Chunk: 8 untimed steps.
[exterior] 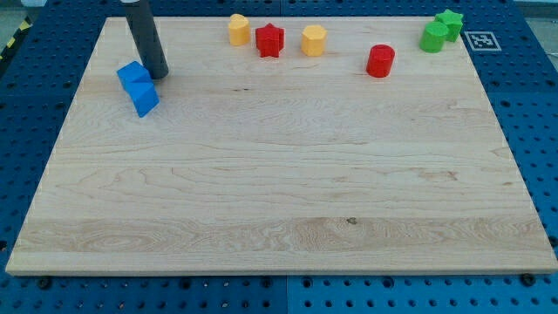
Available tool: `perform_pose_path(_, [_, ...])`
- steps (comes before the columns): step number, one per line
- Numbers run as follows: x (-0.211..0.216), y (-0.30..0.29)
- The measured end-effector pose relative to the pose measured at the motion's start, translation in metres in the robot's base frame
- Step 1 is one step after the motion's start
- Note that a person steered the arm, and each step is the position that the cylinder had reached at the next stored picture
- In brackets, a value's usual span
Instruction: Move the yellow heart closer to the red star
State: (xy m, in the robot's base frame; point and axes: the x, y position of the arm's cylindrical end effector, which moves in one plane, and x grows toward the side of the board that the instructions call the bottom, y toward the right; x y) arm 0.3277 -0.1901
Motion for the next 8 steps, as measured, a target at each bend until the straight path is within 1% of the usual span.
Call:
perform_pose_path(2, [0.000, -0.002])
perform_pose_path(3, [-0.001, 0.019])
perform_pose_path(4, [-0.001, 0.071])
perform_pose_path(5, [0.025, 0.121])
perform_pose_path(6, [0.036, 0.122])
perform_pose_path(7, [0.036, 0.122])
perform_pose_path(8, [0.017, 0.121])
